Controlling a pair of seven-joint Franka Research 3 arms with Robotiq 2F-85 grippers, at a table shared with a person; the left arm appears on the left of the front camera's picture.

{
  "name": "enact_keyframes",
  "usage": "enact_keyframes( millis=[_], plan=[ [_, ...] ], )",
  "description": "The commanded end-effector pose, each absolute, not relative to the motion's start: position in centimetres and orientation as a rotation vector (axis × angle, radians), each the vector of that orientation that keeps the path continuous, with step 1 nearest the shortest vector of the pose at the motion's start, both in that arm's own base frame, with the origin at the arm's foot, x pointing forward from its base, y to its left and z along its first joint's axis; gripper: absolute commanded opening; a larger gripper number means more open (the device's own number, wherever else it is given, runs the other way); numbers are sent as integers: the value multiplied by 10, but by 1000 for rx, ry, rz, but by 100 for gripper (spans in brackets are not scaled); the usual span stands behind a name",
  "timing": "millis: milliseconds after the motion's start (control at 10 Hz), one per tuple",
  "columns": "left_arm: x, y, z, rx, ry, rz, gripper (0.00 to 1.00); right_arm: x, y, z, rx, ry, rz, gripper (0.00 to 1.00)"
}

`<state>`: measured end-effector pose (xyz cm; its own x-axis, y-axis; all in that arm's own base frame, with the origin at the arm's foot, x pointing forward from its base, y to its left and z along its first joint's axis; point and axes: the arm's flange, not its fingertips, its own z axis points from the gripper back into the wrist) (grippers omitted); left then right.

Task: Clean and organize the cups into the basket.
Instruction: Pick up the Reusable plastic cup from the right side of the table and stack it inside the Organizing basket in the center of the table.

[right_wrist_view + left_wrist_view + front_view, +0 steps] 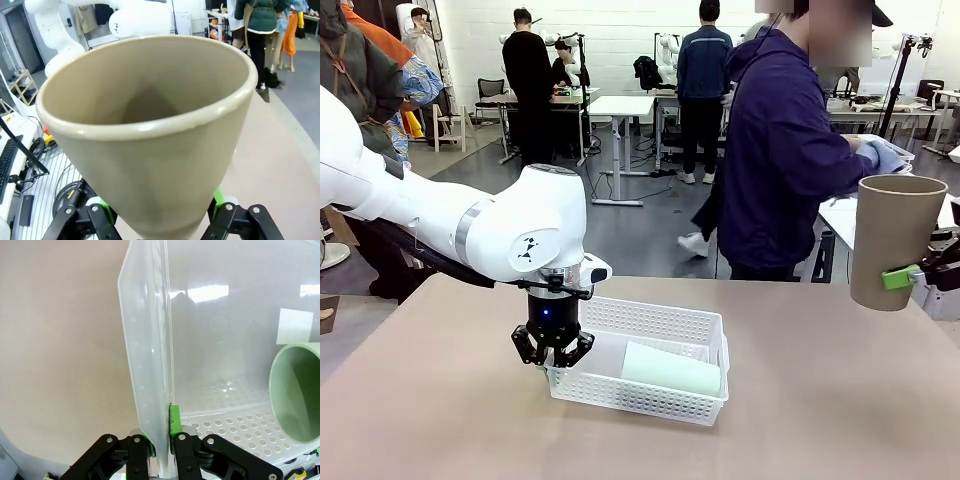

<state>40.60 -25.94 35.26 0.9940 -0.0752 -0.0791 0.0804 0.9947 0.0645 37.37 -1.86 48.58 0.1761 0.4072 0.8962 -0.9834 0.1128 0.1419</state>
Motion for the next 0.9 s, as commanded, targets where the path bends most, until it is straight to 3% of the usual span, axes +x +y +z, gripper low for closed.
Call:
enact_keyframes(
  millis=[0, 100, 200, 300, 500, 800],
  plan=[
    [406, -260, 354, 67, 73, -76, 0, 374, -18, 486, 917, -820, 1208, 0],
    [406, -260, 354, 67, 73, -76, 0, 374, -18, 486, 917, -820, 1208, 0],
    [406, -260, 354, 67, 73, -76, 0, 374, -19, 486, 910, -816, 1205, 81],
    [406, -260, 354, 67, 73, -76, 0, 354, 9, 519, 708, -787, 1298, 81],
    [406, -260, 354, 67, 73, -76, 0, 348, 104, 569, 477, -565, 1468, 81],
    [406, -260, 354, 67, 73, -76, 0, 376, 222, 564, 295, -271, 1548, 81]
  ],
)
